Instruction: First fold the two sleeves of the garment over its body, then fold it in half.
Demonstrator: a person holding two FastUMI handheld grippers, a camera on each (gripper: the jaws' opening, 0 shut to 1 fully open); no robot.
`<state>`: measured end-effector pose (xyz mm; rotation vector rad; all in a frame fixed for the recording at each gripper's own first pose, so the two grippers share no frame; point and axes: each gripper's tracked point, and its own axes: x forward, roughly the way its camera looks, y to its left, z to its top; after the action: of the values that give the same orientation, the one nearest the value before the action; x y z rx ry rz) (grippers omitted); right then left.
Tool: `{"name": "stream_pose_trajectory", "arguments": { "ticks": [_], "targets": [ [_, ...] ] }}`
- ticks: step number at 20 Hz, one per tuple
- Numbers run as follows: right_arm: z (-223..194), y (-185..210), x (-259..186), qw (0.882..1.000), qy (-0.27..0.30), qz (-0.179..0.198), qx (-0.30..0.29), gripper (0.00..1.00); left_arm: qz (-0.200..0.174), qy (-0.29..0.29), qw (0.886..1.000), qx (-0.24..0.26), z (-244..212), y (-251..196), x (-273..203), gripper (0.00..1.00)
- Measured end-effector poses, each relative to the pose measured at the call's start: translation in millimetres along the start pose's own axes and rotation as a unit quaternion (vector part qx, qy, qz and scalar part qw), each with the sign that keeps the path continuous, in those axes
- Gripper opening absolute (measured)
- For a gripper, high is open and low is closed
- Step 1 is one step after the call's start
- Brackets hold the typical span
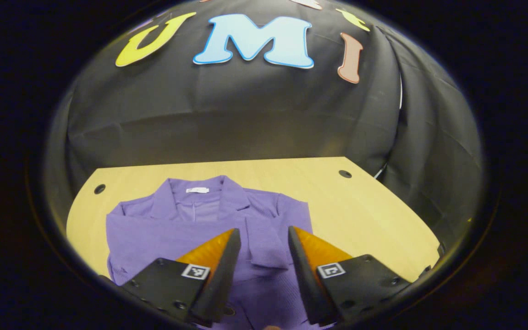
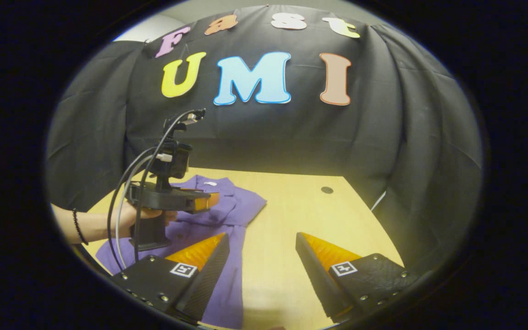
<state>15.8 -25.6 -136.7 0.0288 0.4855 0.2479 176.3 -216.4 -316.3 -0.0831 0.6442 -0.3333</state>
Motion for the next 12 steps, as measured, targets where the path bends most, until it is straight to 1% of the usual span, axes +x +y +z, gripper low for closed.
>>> {"name": "stream_pose_trajectory", "arguments": {
  "ticks": [2, 3, 4, 5, 8, 12],
  "targets": [
    [0.9, 0.2, 0.0, 1.000, -0.004, 0.000, 0.001, 0.90, 0.007, -0.003, 1.000, -0.005, -4.3, 7.4, -13.3, 0.85],
    [-0.4, 0.2, 0.0, 1.000, -0.005, -0.001, 0.000, 0.90, 0.006, -0.004, 1.000, -0.011, -6.8, 10.6, -21.8, 0.85],
    [-3.3, 1.1, 0.7, 1.000, -0.005, -0.001, -0.001, 0.90, 0.006, -0.006, 1.000, -0.019, -8.7, 13.7, -32.0, 0.90],
    [-6.3, 2.3, 0.6, 1.000, -0.002, -0.001, -0.004, 0.90, 0.010, -0.009, 1.000, -0.027, -9.5, 20.6, -42.5, 0.92],
    [-20.3, 10.7, -2.4, 1.000, 0.013, 0.008, -0.008, 0.91, 0.026, -0.020, 0.999, -0.043, -15.6, 47.0, -81.7, 0.92],
    [-54.3, 34.5, -8.4, 0.999, 0.034, 0.012, -0.003, 0.90, 0.052, -0.019, 0.998, -0.042, -38.0, 85.6, -136.4, 0.92]
  ]
}}
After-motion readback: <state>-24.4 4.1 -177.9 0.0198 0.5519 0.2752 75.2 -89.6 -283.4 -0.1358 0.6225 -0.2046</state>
